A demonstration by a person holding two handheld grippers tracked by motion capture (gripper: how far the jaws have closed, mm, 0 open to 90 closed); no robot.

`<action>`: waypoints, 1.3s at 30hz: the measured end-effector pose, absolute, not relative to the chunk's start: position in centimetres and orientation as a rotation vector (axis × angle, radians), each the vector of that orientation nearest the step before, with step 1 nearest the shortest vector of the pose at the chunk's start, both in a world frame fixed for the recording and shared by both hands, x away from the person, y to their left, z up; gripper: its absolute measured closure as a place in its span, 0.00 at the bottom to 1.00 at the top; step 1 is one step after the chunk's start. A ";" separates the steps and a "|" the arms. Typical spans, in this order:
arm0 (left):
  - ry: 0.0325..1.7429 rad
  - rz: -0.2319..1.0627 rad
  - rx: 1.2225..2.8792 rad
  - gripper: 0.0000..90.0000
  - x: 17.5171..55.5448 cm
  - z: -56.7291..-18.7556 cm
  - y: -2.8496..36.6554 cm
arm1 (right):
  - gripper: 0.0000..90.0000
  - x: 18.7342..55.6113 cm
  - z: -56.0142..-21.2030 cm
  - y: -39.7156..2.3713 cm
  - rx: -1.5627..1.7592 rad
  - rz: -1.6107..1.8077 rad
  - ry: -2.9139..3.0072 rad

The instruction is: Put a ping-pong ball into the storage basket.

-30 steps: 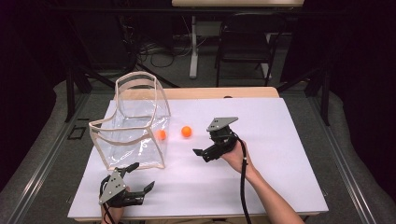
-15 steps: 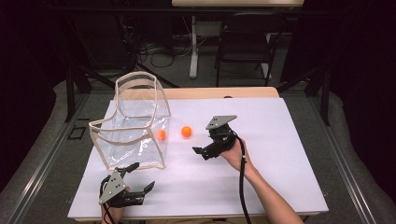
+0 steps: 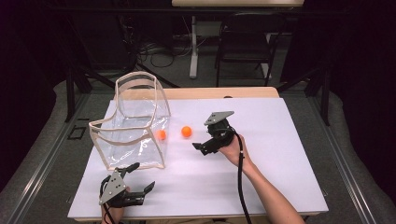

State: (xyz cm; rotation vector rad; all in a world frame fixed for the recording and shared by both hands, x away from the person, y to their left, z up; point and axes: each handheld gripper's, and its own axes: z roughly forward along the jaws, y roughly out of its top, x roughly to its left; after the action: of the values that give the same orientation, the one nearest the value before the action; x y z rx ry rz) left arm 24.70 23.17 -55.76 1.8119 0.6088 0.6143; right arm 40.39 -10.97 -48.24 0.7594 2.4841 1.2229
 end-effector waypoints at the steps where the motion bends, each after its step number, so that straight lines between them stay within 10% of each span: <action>1: 0.608 0.615 1.812 0.17 24.7 -55.8 23.2 | 0.00 40.6 -48.3 -10.9 0.757 1.223 2.483; 39: 0.610 0.611 1.806 0.17 24.8 -55.8 23.1 | 0.00 45.0 -49.5 -7.4 0.803 1.095 2.548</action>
State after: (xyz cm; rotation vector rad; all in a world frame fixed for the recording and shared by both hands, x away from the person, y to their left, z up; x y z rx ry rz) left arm 24.77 23.15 -55.81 1.8060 0.6096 0.6114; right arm 44.95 -7.39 -49.54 0.8027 2.5476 1.0946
